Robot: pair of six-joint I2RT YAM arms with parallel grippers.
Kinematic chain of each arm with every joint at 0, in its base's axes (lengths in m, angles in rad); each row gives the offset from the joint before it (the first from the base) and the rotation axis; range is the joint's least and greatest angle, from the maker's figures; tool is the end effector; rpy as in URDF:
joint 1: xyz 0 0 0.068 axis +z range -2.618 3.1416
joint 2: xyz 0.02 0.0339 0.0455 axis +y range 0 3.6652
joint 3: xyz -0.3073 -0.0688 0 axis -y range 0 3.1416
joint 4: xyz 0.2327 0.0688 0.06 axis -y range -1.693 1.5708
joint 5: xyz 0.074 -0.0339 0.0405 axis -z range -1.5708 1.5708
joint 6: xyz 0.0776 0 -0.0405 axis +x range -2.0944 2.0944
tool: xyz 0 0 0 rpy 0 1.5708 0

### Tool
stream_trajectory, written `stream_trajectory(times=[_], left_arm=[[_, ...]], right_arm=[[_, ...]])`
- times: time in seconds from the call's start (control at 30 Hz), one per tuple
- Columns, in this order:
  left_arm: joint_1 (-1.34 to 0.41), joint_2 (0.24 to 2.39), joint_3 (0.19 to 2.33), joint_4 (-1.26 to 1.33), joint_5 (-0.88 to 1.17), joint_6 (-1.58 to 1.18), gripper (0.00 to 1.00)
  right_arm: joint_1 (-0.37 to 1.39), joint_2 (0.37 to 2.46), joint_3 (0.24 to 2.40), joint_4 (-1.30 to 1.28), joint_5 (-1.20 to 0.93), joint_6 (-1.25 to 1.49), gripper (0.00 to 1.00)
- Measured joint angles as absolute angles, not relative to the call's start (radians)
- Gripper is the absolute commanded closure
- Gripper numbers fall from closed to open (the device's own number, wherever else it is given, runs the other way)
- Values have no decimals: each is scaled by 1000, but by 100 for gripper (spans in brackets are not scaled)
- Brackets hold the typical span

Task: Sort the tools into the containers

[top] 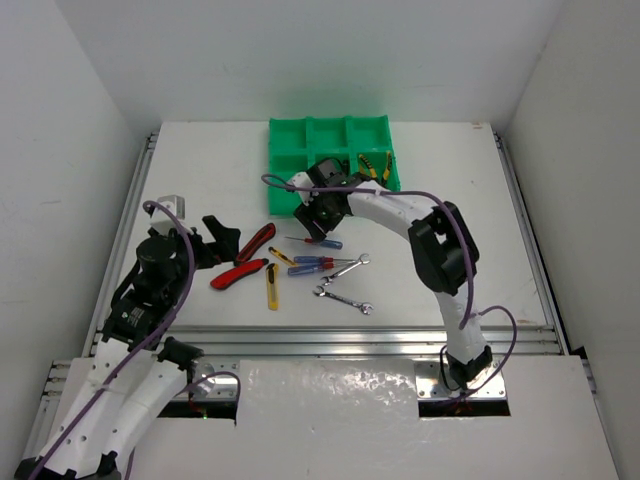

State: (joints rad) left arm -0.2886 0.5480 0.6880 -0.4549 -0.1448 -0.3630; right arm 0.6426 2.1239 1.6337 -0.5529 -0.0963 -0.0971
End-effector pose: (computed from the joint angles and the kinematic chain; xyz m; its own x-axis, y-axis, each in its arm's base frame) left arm 0.1212 -0.0243 0.3188 -0.3309 -0.2683 -0.9047 0.0349 0.9546 -0.2958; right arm 0.3887 0.3003 0.1877 -0.6268 -0.5898 -0.5092 -0.6993 0.7140 0.0339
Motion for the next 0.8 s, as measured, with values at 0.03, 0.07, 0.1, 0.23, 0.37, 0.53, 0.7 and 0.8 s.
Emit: stream_trajectory(times=[0.03, 0.07, 0.1, 0.23, 0.37, 0.53, 0.7, 0.8], left_arm=[[-289, 548, 688, -455, -144, -363, 0], [-289, 548, 688, -455, -144, -363, 0], [-289, 548, 688, -455, -143, -363, 0], [-289, 548, 688, -455, -137, -363, 0], [-289, 548, 688, -455, -133, -361, 0], [-289, 548, 688, -455, -129, -359, 0], [-289, 548, 688, -455, -126, -355, 0], [-289, 548, 688, -455, -126, -353, 0]], right_arm=[[642, 2146, 1656, -569, -105, -106, 41], [638, 2164, 1671, -580, -113, -114, 42], [636, 2175, 1674, -588, -120, -119, 42], [632, 2197, 1674, -632, -140, -142, 54], [632, 2218, 1674, -640, -142, -158, 63], [632, 2224, 1663, -633, -140, -167, 63], [632, 2224, 1660, -633, -134, -186, 66], [632, 2226, 1660, -634, -134, -191, 79]])
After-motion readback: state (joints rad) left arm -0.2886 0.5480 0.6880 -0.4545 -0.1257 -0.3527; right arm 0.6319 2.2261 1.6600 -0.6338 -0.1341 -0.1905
